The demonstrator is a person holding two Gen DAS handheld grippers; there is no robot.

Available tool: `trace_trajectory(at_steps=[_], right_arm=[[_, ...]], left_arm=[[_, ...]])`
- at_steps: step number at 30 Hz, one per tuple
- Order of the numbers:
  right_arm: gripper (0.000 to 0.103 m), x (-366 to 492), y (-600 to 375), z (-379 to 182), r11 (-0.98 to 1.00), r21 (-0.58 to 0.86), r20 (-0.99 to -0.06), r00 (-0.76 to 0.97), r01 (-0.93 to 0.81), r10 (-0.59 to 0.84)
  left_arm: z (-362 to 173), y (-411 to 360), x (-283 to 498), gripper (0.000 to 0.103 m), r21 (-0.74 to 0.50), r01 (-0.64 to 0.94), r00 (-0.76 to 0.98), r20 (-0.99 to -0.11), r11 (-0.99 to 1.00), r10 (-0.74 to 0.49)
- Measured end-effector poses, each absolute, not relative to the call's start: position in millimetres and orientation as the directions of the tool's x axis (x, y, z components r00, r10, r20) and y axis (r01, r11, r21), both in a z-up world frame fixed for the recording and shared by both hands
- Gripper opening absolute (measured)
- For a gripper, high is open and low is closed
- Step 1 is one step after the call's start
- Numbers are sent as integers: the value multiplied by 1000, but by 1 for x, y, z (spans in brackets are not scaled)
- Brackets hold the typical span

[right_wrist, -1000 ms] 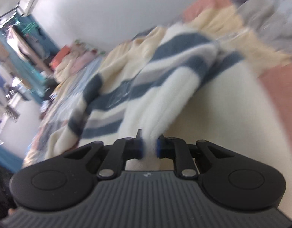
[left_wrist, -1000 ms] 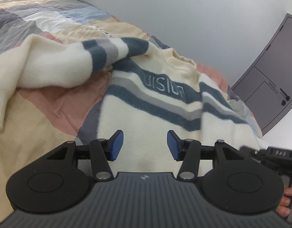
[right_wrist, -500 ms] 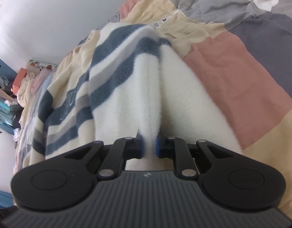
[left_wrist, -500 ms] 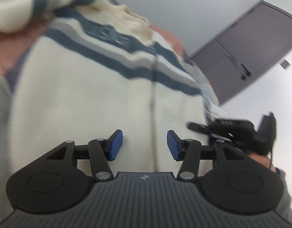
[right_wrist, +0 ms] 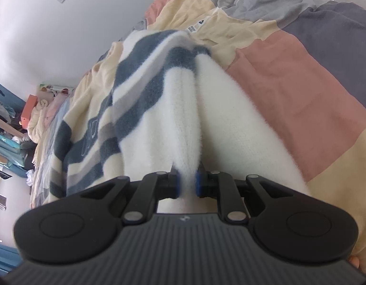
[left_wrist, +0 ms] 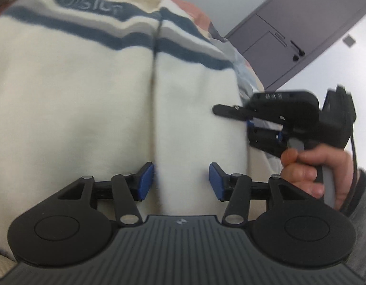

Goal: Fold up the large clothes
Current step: 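Pinch the sweater body with the left gripper while the right gripper releases the fold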

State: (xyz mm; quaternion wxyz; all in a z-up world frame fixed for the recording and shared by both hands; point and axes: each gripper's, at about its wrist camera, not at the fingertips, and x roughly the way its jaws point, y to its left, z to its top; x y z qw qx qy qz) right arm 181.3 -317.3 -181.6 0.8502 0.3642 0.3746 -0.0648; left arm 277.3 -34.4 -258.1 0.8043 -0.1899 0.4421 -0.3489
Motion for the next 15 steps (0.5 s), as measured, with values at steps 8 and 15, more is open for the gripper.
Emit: trace_trajectory(at_steps=[8, 15], right_arm=[[16, 181, -313, -177, 719, 601, -657, 727, 347, 199], [15, 176, -293, -156, 709, 690, -512, 792, 147, 334]], left_arm=[[-246, -18, 279, 12, -631, 386, 402, -541, 673, -739], [-196, 42, 279, 12, -623, 441, 545, -385, 646, -745]])
